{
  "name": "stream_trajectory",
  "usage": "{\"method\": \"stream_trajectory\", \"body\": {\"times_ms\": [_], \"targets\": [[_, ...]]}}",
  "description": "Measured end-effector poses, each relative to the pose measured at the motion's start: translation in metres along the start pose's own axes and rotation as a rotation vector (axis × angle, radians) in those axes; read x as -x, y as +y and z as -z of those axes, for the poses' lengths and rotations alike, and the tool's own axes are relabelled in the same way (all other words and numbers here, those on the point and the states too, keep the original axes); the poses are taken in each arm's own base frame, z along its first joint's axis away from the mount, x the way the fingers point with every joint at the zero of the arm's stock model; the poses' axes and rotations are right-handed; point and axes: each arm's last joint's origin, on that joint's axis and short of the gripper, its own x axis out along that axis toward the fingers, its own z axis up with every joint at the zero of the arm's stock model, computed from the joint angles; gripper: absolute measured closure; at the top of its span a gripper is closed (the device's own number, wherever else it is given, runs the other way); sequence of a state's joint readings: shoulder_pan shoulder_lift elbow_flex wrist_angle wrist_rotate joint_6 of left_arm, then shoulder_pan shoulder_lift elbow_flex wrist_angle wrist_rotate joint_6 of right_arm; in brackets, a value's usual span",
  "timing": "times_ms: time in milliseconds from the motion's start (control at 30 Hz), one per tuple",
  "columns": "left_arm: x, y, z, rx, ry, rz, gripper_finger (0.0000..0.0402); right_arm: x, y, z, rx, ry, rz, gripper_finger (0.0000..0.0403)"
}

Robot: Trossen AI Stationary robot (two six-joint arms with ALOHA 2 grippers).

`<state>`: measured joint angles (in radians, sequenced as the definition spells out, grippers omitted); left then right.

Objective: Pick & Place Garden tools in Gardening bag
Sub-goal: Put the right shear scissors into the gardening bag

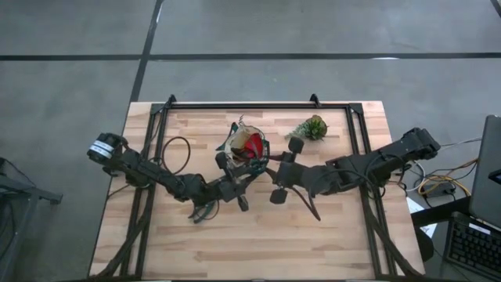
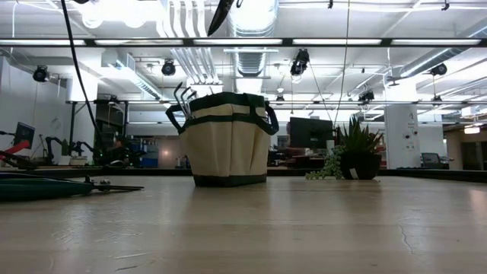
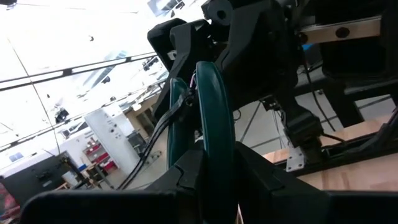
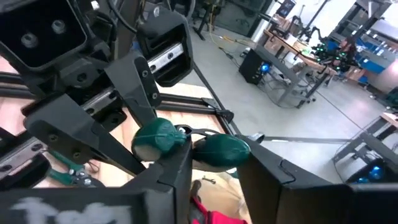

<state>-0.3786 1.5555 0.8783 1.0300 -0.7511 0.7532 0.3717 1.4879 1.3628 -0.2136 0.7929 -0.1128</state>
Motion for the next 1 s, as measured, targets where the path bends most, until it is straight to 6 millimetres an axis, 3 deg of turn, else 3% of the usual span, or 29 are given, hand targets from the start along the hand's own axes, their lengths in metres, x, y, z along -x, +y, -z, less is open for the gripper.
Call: {"method": "stream_trajectory", "body": {"times_ms": [300,700,1000], "targets": [[0.0000,-0.0009,0.0007,0.005,0.002,0.012,0.0335,0.0000,0.0015,-0.0021,0.004,-0.023,-0.067,0.0360],[-0.0001,-0.0026,0.0024,0.051,0.011,0.031,0.0332,-0.0008,0.0012,-0.0007,0.010,-0.016,-0.063,0.0366],[0.0008,-0.0020,0.0031,0.094,0.052,-0.014,0.0259,-0.0015,-0.0002,0.0033,0.017,0.021,-0.022,0.0367]]}}
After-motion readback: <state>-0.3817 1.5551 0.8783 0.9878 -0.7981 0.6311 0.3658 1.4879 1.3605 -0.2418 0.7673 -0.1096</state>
